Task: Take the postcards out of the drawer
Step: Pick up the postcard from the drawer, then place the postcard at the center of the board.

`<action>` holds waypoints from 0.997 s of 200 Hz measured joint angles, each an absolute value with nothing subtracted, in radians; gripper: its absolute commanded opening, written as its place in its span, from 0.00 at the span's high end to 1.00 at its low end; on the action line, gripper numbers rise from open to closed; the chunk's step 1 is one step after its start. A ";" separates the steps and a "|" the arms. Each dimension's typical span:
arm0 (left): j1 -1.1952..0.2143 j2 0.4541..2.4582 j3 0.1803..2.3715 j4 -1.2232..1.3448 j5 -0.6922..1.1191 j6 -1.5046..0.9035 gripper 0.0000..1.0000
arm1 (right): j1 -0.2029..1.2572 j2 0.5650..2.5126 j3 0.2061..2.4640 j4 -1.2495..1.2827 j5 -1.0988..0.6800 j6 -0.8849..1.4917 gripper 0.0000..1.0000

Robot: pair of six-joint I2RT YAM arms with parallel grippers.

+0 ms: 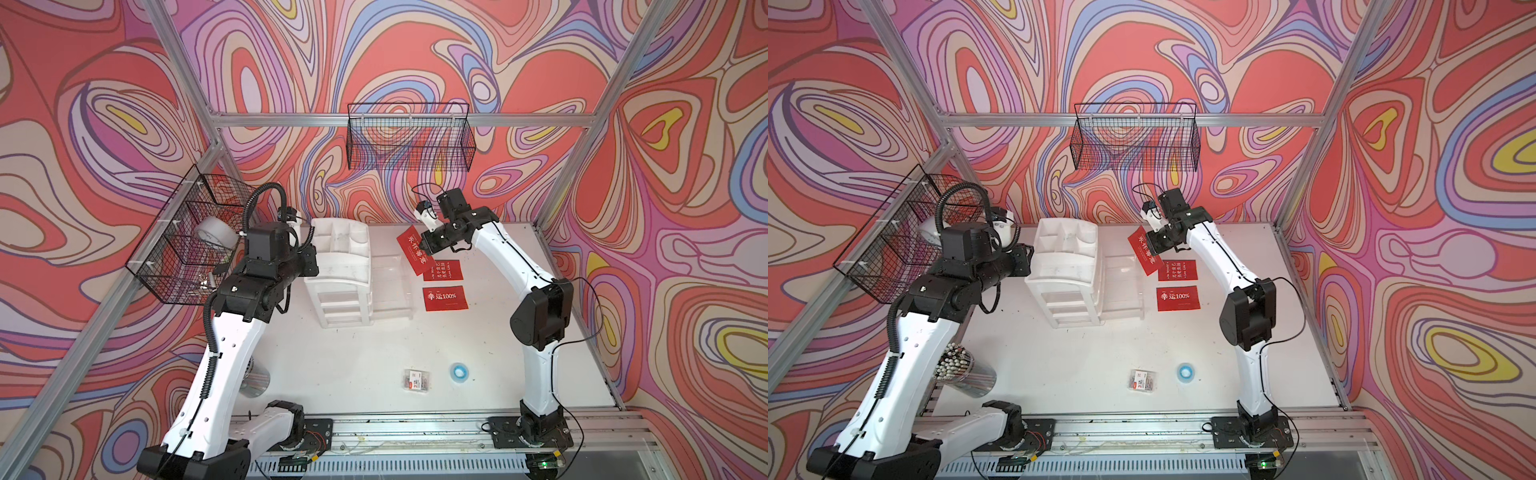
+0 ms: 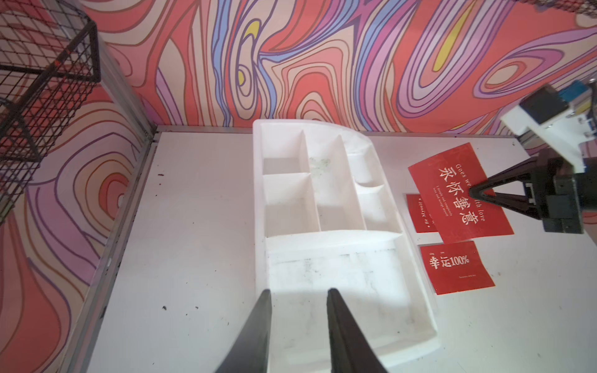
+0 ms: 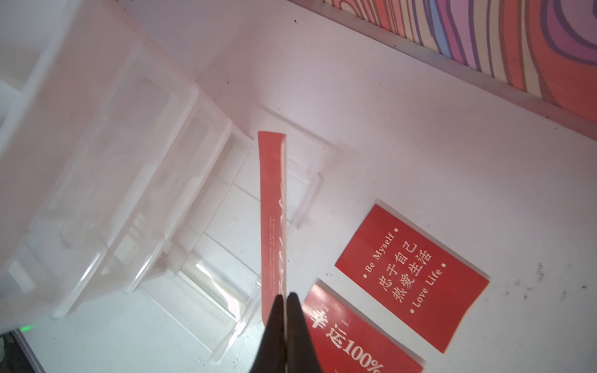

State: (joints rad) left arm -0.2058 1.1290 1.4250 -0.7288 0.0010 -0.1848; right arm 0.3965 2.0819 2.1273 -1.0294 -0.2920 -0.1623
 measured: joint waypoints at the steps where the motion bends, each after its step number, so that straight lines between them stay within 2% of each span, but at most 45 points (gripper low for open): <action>1: -0.208 1.129 1.425 -0.728 0.001 -0.185 0.68 | 0.397 2.081 2.127 -1.032 -0.292 -0.168 1.00; 51: -0.322 1.153 1.402 -0.674 0.055 -0.183 0.68 | 0.403 2.016 2.096 -1.164 -0.308 -0.408 1.00; 82: -0.380 1.195 1.346 -0.595 0.182 -0.165 0.68 | 0.403 1.939 2.016 -1.222 -0.327 -0.504 1.00; 164: -0.474 1.290 1.311 -0.442 0.509 -0.075 0.67 | 0.415 1.806 1.991 -1.274 -0.508 -0.632 1.00; 199: -0.491 1.320 1.311 -0.420 0.575 -0.039 0.67 | 0.440 1.792 1.990 -1.291 -0.579 -0.667 1.00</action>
